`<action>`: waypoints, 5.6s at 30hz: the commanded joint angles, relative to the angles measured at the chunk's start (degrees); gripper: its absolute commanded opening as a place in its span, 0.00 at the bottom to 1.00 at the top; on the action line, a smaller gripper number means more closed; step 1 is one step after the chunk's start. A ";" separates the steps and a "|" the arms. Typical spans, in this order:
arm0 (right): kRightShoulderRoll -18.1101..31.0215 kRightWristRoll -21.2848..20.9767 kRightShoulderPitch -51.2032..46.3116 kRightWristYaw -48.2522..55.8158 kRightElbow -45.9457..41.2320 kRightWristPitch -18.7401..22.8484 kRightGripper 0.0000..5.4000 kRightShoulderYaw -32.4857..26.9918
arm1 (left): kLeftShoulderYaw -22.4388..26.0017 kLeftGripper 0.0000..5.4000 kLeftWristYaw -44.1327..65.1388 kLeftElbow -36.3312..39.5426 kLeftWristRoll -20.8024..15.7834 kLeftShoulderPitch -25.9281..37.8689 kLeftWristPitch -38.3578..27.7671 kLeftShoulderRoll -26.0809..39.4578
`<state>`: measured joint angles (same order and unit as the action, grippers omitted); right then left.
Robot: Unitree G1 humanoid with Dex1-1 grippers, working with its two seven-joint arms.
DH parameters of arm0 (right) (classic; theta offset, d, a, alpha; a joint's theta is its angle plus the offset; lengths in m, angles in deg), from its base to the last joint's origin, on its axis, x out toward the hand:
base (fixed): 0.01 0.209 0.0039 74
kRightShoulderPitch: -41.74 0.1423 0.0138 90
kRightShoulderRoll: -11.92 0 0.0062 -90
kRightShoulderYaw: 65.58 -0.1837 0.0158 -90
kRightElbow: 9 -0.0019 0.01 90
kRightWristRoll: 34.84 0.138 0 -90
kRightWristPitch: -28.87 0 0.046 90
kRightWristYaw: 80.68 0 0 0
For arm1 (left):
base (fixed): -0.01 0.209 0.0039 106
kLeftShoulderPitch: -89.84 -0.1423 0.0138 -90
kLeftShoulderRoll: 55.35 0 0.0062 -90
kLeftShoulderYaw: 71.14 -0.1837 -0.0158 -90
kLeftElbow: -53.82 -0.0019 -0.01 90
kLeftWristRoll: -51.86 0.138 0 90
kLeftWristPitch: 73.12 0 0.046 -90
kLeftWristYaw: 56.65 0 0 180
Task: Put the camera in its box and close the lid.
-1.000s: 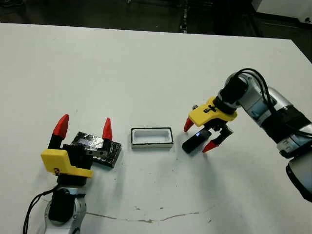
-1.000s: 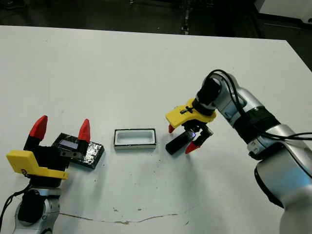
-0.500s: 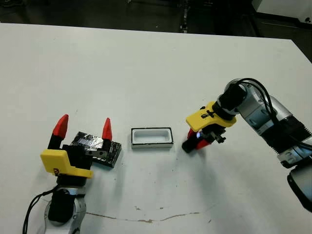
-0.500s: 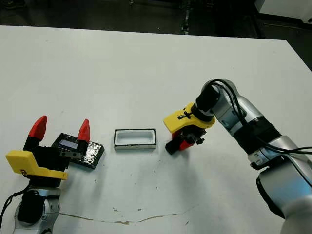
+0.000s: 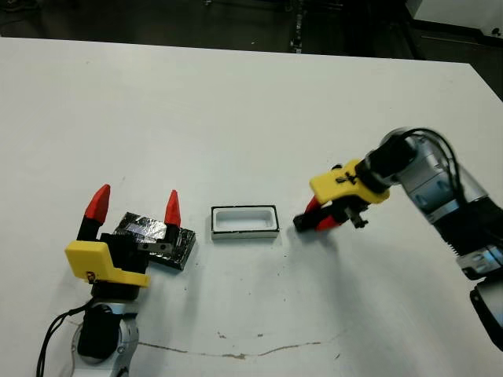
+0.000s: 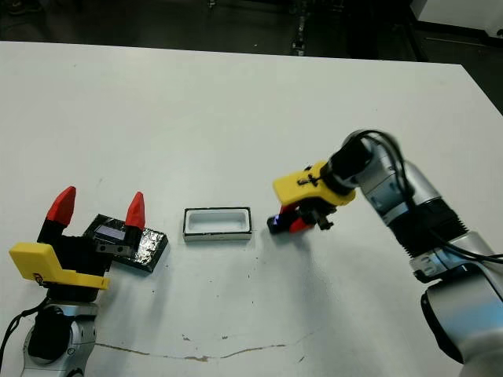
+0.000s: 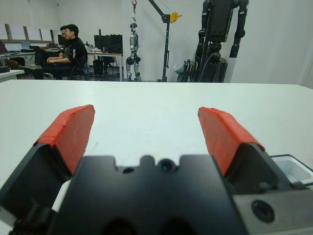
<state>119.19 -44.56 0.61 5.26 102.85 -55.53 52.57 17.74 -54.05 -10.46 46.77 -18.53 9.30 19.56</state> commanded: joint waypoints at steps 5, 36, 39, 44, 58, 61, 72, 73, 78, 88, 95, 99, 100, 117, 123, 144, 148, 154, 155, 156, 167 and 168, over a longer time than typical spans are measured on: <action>0.20 4.40 3.17 -3.51 2.54 10.40 0.31 -7.49 | -0.10 1.00 0.07 0.25 0.15 -0.87 0.57 0.03; -14.78 19.96 -2.27 -27.71 -21.08 43.74 0.31 -6.87 | 2.28 1.00 1.80 -0.20 -1.70 1.53 -1.66 1.45; -14.36 20.50 -2.07 -26.60 -20.67 44.08 0.31 -5.38 | 2.50 1.00 1.71 -0.29 -1.55 1.78 -1.51 1.44; -13.14 20.62 -0.57 -23.26 -18.67 43.54 0.31 -1.87 | 2.37 1.00 1.57 -0.28 -0.94 1.89 -1.31 1.39; -13.77 19.35 3.29 -14.21 -9.54 33.29 0.31 2.02 | 1.84 1.00 1.50 -0.76 -0.86 1.76 -1.51 0.96; -14.24 18.59 4.15 -13.57 -7.56 31.67 0.31 2.50 | 1.67 1.00 1.35 -0.33 -0.49 1.54 -0.97 1.03; -14.95 15.43 4.95 -13.44 -6.30 30.44 0.31 3.57 | 1.33 1.00 1.29 -0.39 -0.87 1.40 -0.74 0.58; -14.99 15.29 4.82 -13.41 -6.25 30.18 0.31 3.64 | 1.34 1.00 1.46 -0.41 -1.00 1.37 -0.80 0.68; -14.98 14.64 4.51 -12.95 -6.26 29.87 0.31 4.19 | 1.31 1.00 1.50 -0.42 -1.24 1.31 -0.78 0.73; -14.67 14.12 3.41 -12.08 -7.49 30.10 0.31 5.43 | 1.31 1.00 1.29 -0.55 -0.87 1.07 -1.18 0.72; -14.74 13.49 2.94 -12.54 -8.32 30.37 0.31 5.82 | 1.34 1.00 1.49 -1.20 -1.12 1.16 -1.99 0.58; -14.82 13.32 2.68 -12.50 -8.43 30.82 0.31 5.96 | 1.29 1.00 1.30 -0.79 -0.84 0.97 -1.52 0.65; -14.84 13.33 2.59 -12.48 -8.36 31.06 0.31 5.95 | 1.27 1.00 1.29 -0.65 -0.90 0.90 -1.38 0.64; -14.28 12.15 0.79 -12.47 -8.71 30.84 0.31 7.23 | 1.15 1.00 1.21 -0.33 -0.43 0.48 -1.83 0.67; -13.32 10.43 0.03 -13.05 -9.63 28.00 0.31 7.79 | 0.85 1.00 1.22 -0.26 -0.89 0.16 -1.92 0.35; -13.24 7.63 -0.58 -15.88 -12.24 29.82 0.31 7.81 | 0.66 1.00 1.23 -0.42 -1.03 -0.21 -2.15 0.25; -13.58 7.49 -0.54 -16.26 -11.66 29.59 0.38 7.67 | 0.69 1.00 1.22 -0.45 -1.27 -0.30 -2.12 0.11; -13.44 7.22 0.52 -16.36 -11.37 29.94 0.54 7.91 | 0.70 1.00 1.36 -0.38 -1.03 -0.24 -2.11 0.36; -13.44 7.22 0.63 -16.27 -11.29 29.89 0.56 7.93 | 0.69 1.00 1.34 -0.31 -1.00 -0.24 -2.04 0.36; -13.43 7.22 0.73 -16.13 -11.25 29.75 0.59 7.92 | 0.67 1.00 1.34 -0.26 -1.04 -0.24 -2.02 0.34; -13.01 8.38 2.31 -14.21 -12.77 29.91 0.90 6.46 | 0.60 1.00 1.02 -0.60 -0.80 0.07 -2.07 0.06; -12.80 8.45 2.41 -13.85 -12.80 28.50 0.93 6.23 | 0.57 1.00 0.97 -0.49 -0.73 0.08 -1.94 0.06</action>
<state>105.17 -36.52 2.86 -9.57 90.50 -25.59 59.08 18.46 -52.74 -10.69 45.53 -18.12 7.06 19.87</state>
